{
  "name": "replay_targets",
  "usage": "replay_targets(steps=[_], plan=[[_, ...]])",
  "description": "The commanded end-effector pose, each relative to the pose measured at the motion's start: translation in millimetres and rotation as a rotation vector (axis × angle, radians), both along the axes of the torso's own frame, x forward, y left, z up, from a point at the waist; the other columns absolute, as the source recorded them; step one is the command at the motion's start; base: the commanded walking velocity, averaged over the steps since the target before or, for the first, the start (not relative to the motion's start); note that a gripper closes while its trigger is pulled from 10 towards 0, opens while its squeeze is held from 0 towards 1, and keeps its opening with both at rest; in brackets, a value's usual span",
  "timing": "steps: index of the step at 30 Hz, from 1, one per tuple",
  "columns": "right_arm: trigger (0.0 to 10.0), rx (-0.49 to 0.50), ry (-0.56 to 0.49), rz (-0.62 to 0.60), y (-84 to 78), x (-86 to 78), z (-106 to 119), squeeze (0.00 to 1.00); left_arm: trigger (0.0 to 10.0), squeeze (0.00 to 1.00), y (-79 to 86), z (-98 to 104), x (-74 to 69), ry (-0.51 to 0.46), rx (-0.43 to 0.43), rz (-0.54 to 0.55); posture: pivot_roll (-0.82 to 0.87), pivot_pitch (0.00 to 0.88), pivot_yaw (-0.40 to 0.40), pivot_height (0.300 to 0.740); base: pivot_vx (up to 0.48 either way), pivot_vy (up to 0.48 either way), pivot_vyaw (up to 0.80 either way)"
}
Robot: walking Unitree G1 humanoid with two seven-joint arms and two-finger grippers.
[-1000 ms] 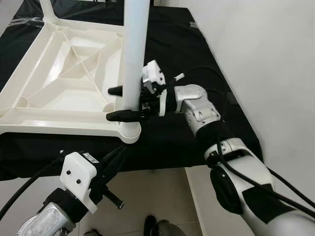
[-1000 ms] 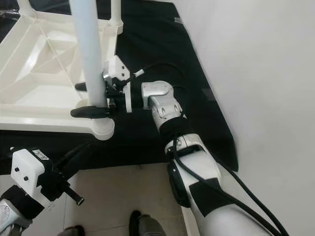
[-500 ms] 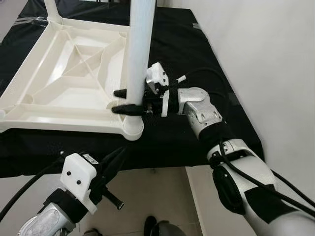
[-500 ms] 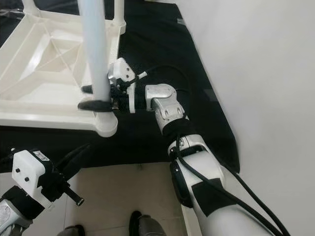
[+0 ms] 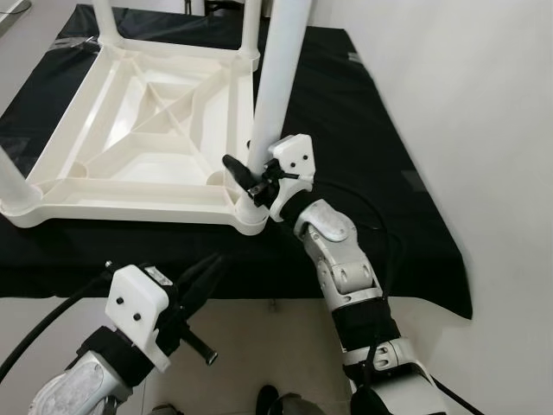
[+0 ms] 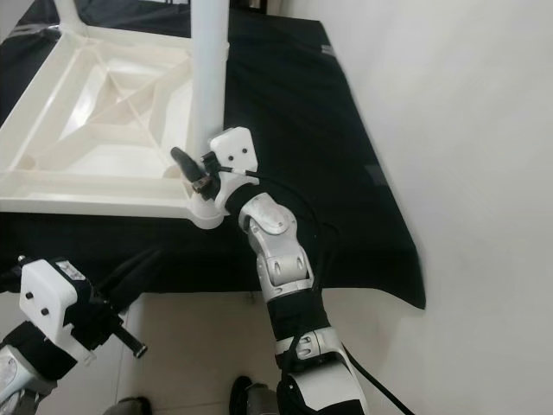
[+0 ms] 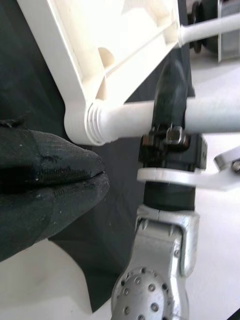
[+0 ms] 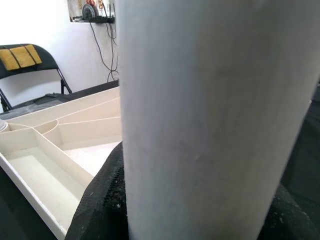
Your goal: Building children table
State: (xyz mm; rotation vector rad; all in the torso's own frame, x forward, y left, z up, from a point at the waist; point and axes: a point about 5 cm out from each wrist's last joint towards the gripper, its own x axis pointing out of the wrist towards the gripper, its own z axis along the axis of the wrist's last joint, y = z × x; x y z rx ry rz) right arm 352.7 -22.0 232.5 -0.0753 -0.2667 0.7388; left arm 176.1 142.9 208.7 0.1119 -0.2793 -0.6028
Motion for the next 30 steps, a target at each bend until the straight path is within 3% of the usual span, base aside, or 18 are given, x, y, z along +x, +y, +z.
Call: replay_targets(steps=[1,4,5,8,9,10,12,13,14,15,16,21,27,28,29,30], plan=[[10.0,-0.100,0.118,-0.015,6.3,-1.3,-26.0,0.00,10.0,0.00,-0.9,-1.1,-1.3,0.016,0.004,-0.005,0.15,0.253,-0.165,0.740,0.000,0.000,0.00],[10.0,-0.096,0.116,0.005,7.6,-3.9,-21.9,0.00,10.0,0.00,-1.2,-0.7,-1.3,0.014,0.003,-0.005,0.15,0.254,-0.165,0.740,0.000,0.000,0.00],[10.0,-0.074,0.074,0.097,12.3,-5.0,-4.5,1.00,10.0,0.00,-2.5,-0.5,-1.8,0.014,0.004,-0.008,0.16,0.253,-0.165,0.740,0.000,0.000,0.00],[10.0,-0.047,0.019,0.218,17.7,-5.9,13.0,1.00,10.0,0.00,-3.0,-0.2,-1.9,0.014,0.004,-0.009,0.16,0.254,-0.165,0.740,0.000,0.000,0.00],[10.0,-0.054,-0.015,0.308,20.3,-7.5,21.2,1.00,10.0,0.00,-3.2,0.0,-1.7,0.013,0.005,-0.008,0.16,0.254,-0.166,0.740,0.000,0.000,0.00],[10.0,-0.054,-0.015,0.308,20.3,-7.5,21.2,1.00,10.0,0.00,-3.2,0.0,-1.7,0.013,0.005,-0.008,0.16,0.254,-0.166,0.740,0.000,0.000,0.00],[10.0,-0.095,-0.067,0.470,23.2,-11.4,30.0,1.00,10.0,0.00,-3.6,0.4,-1.4,0.013,0.005,-0.007,0.16,0.252,-0.169,0.740,0.000,0.000,0.00],[10.0,-0.095,-0.067,0.470,23.2,-11.4,30.0,1.00,10.0,0.00,-3.6,0.4,-1.4,0.013,0.005,-0.007,0.16,0.252,-0.169,0.740,0.000,0.000,0.00],[10.0,-0.179,-0.091,0.578,23.5,-15.2,28.2,0.64,10.0,0.00,-3.9,0.6,-1.2,0.014,0.005,-0.006,0.16,0.251,-0.166,0.740,0.000,0.000,0.00],[10.0,-0.239,-0.102,0.643,22.9,-17.6,25.7,0.64,10.0,0.00,-4.1,0.7,-1.1,0.015,0.005,-0.005,0.16,0.251,-0.166,0.740,0.000,0.000,0.00],[10.0,-0.297,-0.103,0.730,23.1,-18.5,23.6,0.00,10.0,0.00,-4.1,0.8,-1.1,0.015,0.007,-0.005,0.17,0.254,-0.166,0.740,0.000,0.000,0.00],[10.0,-0.343,-0.077,0.820,24.5,-12.5,24.9,0.00,10.0,0.00,-4.0,0.8,-1.7,0.018,0.009,-0.004,0.17,0.257,-0.166,0.740,0.000,0.000,0.00],[10.0,-0.334,-0.031,0.843,27.7,-2.6,32.2,0.00,10.0,0.00,-3.3,0.3,-2.8,0.023,0.011,0.001,0.18,0.263,-0.165,0.740,0.000,0.000,0.00],[6.9,-0.336,-0.025,0.868,27.8,-2.4,33.1,0.00,10.0,0.00,-3.3,0.0,-3.2,0.024,0.011,0.001,0.18,0.264,-0.166,0.740,0.000,0.000,0.00],[2.0,-0.341,-0.024,0.886,27.7,-2.6,33.4,0.00,10.0,0.00,-3.3,-0.3,-3.4,0.026,0.011,0.001,0.18,0.264,-0.166,0.740,0.000,0.000,0.00],[2.0,-0.341,-0.024,0.886,27.7,-2.6,33.4,0.00,10.0,0.00,-3.3,-0.3,-3.4,0.026,0.011,0.001,0.18,0.264,-0.166,0.740,0.000,0.000,0.00]])
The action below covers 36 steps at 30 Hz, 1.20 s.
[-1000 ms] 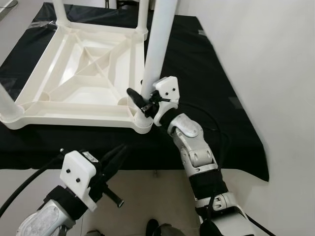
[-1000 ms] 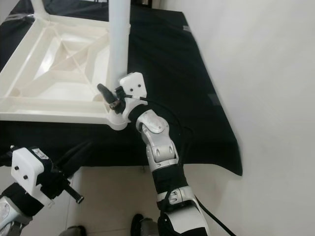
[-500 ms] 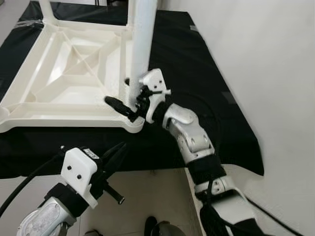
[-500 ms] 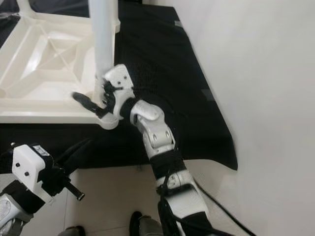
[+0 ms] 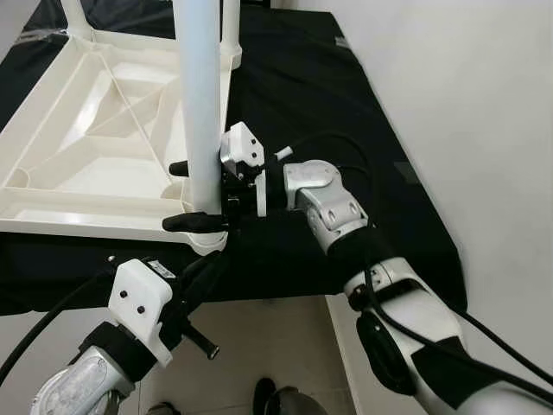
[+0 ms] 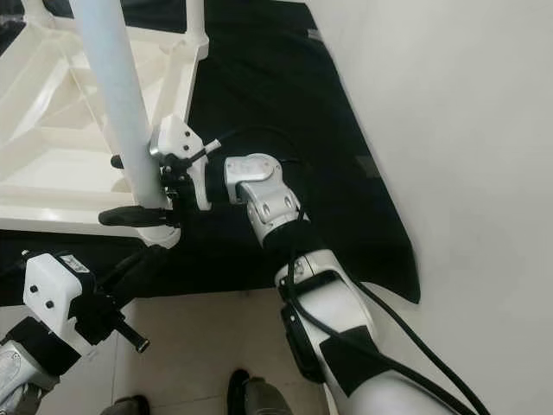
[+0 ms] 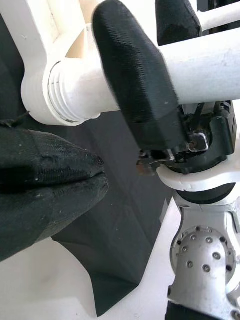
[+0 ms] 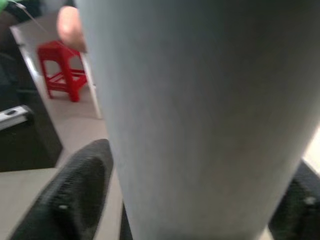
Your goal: Building children table
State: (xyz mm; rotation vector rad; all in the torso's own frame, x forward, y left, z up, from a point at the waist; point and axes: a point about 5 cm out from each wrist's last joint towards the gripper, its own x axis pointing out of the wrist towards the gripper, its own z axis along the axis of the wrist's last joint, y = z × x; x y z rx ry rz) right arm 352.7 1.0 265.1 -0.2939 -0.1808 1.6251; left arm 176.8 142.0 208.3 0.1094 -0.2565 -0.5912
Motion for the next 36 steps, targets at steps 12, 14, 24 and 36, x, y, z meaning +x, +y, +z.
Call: replay_targets(steps=[12,14,24,36], plan=[[0.0,-0.007,-0.008,-0.014,-10.0,7.2,-3.3,0.00,10.0,0.00,-3.4,-2.6,-5.3,0.012,0.006,-0.011,0.18,0.259,-0.170,0.740,0.000,0.000,0.00],[0.0,0.004,-0.024,-0.084,-15.5,11.8,-4.7,0.00,10.0,0.00,-3.8,-2.7,-5.4,0.012,0.004,-0.010,0.18,0.259,-0.168,0.740,0.000,0.000,0.00],[0.0,0.088,0.213,-0.967,-52.7,6.2,-86.5,0.00,10.0,0.00,-0.2,-2.0,-6.5,0.013,0.015,-0.010,0.20,0.272,-0.156,0.740,0.000,0.000,0.00],[10.0,0.080,0.199,-0.966,-37.7,7.7,-85.4,0.00,10.0,0.00,0.3,-0.5,-2.4,0.000,0.014,-0.002,0.18,0.251,-0.165,0.740,0.000,0.000,0.00]])
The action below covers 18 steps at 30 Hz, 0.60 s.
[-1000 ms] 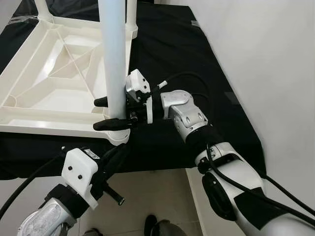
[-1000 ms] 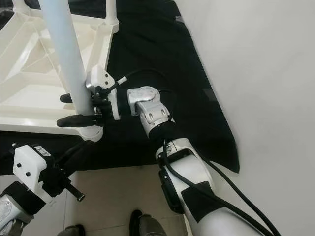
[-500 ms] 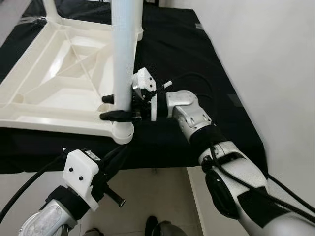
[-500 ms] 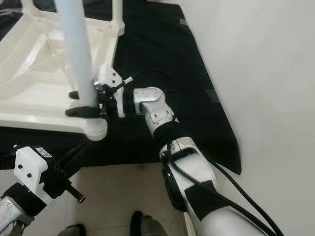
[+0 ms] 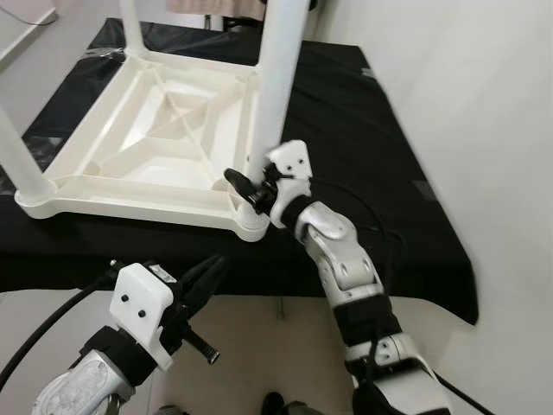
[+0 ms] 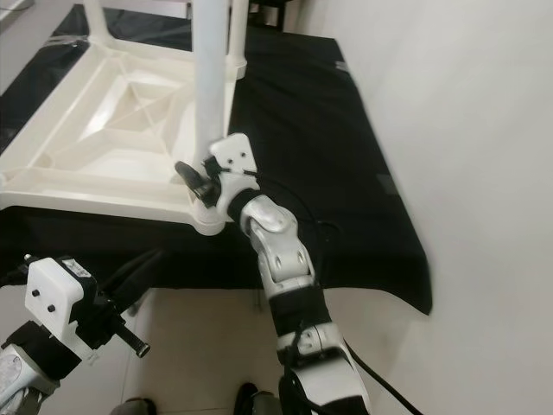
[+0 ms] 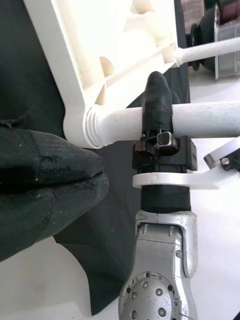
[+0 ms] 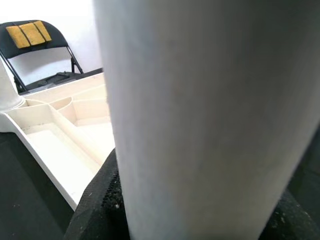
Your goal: Building children table
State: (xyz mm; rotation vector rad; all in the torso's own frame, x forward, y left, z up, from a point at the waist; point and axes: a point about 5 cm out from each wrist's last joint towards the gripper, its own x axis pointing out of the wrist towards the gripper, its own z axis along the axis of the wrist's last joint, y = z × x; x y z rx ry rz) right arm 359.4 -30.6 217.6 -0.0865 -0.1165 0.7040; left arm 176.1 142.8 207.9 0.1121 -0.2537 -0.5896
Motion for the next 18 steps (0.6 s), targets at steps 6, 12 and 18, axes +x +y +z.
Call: replay_targets(steps=[6,12,18], plan=[[10.0,0.004,0.083,0.057,6.7,-4.3,-7.6,1.00,10.0,0.00,-3.0,3.0,2.5,-0.006,0.005,-0.010,0.17,0.256,-0.163,0.740,0.000,0.000,0.00],[10.0,0.025,-0.017,0.342,21.3,-8.0,20.0,0.00,10.0,0.00,-4.1,4.4,2.9,-0.006,0.005,-0.012,0.17,0.259,-0.164,0.740,0.000,0.000,0.00],[10.0,-0.121,-0.091,0.717,30.2,-16.2,26.6,0.00,10.0,0.00,-4.6,5.0,2.2,-0.006,0.013,-0.010,0.18,0.261,-0.166,0.740,0.000,0.000,0.00]])
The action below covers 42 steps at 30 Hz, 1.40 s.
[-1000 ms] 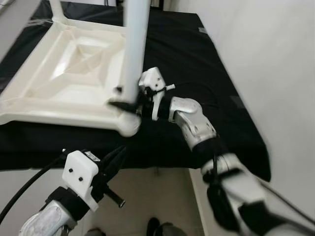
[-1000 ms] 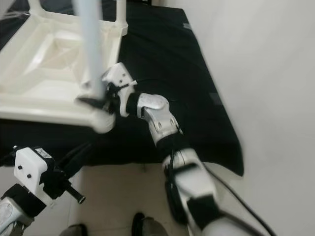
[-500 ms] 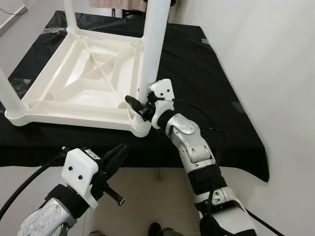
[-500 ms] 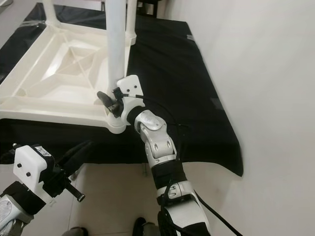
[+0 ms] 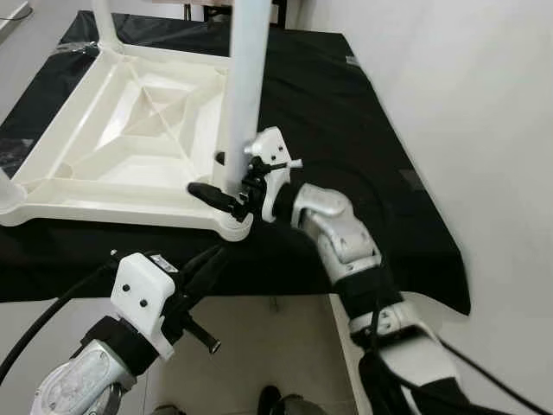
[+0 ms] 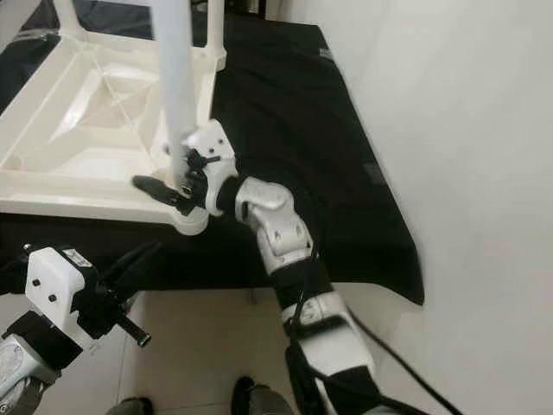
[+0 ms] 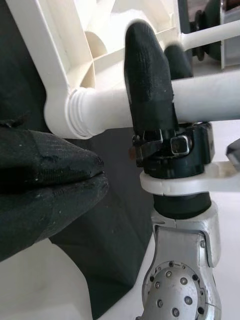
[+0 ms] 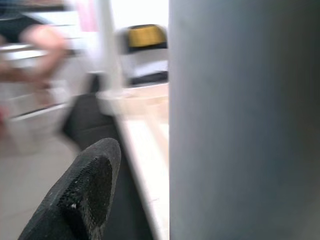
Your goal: Building children table
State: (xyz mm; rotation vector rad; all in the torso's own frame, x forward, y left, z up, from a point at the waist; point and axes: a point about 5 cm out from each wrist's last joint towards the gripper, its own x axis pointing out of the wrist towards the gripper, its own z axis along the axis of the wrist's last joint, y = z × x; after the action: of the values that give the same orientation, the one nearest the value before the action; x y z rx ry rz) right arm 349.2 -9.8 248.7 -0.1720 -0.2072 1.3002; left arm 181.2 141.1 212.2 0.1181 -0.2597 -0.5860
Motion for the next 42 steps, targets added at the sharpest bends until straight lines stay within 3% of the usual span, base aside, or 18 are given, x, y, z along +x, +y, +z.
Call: replay_targets(steps=[1,6,7,9,10,20,26,28,29,30,31,33,35,37,42], plan=[[10.0,-0.041,0.000,0.149,10.4,-4.9,-1.7,0.00,10.0,0.00,-3.0,0.7,-3.1,0.003,0.015,-0.013,0.18,0.262,-0.169,0.740,0.000,0.000,0.00],[10.0,-0.096,-0.008,0.296,15.5,-5.8,4.0,0.00,10.0,0.00,-2.5,1.1,-3.8,0.004,0.019,-0.006,0.19,0.265,-0.171,0.740,0.000,0.000,0.00],[5.5,-0.098,0.005,0.318,17.0,-5.3,5.7,0.00,10.0,0.00,-2.1,0.9,-4.1,0.005,0.019,-0.005,0.20,0.265,-0.172,0.740,0.000,0.000,0.00],[5.5,-0.098,0.005,0.318,17.0,-5.3,5.7,0.00,10.0,0.00,-2.1,0.9,-4.1,0.005,0.019,-0.005,0.20,0.265,-0.172,0.740,0.000,0.000,0.00],[0.0,-0.106,0.021,0.337,19.6,-3.5,7.6,0.00,10.0,0.00,-1.4,-0.3,-4.6,0.008,0.021,-0.003,0.20,0.266,-0.171,0.740,0.000,0.000,0.00],[0.0,-0.108,0.032,0.345,13.7,1.7,6.3,0.00,10.0,0.00,0.7,-3.8,-5.5,0.020,0.023,0.006,0.18,0.272,-0.174,0.740,0.000,0.000,0.00],[0.0,-0.078,0.028,0.177,-2.6,13.7,2.1,0.00,10.0,0.00,0.0,-4.4,-5.8,0.022,0.020,0.005,0.18,0.272,-0.176,0.740,0.000,0.000,0.00],[0.0,-0.014,0.049,-0.031,-12.6,21.1,-3.2,0.00,10.0,0.00,1.9,-4.5,-5.5,0.022,0.019,0.010,0.16,0.274,-0.178,0.740,0.000,0.000,0.00],[0.0,-0.014,0.049,-0.031,-12.6,21.1,-3.2,0.00,10.0,0.00,1.9,-4.5,-5.5,0.022,0.019,0.010,0.16,0.274,-0.178,0.740,0.000,0.000,0.00],[0.0,0.058,0.074,-0.391,-16.6,18.4,-21.5,0.00,10.0,0.00,4.3,-5.1,-5.0,0.025,0.020,0.015,0.14,0.275,-0.173,0.740,0.000,0.000,0.00],[0.0,0.058,0.074,-0.391,-16.6,18.4,-21.5,0.00,10.0,0.00,4.3,-5.1,-5.0,0.025,0.020,0.015,0.14,0.275,-0.173,0.740,0.000,0.000,0.00],[0.0,0.105,0.062,-0.708,-27.5,10.0,-33.9,0.00,10.0,0.00,5.3,-5.1,-4.8,0.026,0.020,0.017,0.14,0.276,-0.172,0.740,0.000,0.000,0.00],[0.0,0.114,0.056,-0.766,-30.4,8.1,-35.8,0.00,10.0,0.00,5.4,-5.0,-4.8,0.026,0.020,0.017,0.14,0.276,-0.172,0.740,0.000,0.000,0.00],[0.0,0.070,0.093,-0.553,-5.1,-14.5,-47.5,0.00,10.0,0.00,5.4,-5.8,-3.8,0.027,0.018,0.015,0.13,0.266,-0.161,0.740,0.000,0.000,0.00],[0.0,0.063,0.099,-0.471,4.8,-15.0,-47.1,0.00,10.0,0.00,2.3,-5.6,-2.0,0.025,0.017,0.005,0.15,0.260,-0.171,0.740,0.000,0.000,0.00]])
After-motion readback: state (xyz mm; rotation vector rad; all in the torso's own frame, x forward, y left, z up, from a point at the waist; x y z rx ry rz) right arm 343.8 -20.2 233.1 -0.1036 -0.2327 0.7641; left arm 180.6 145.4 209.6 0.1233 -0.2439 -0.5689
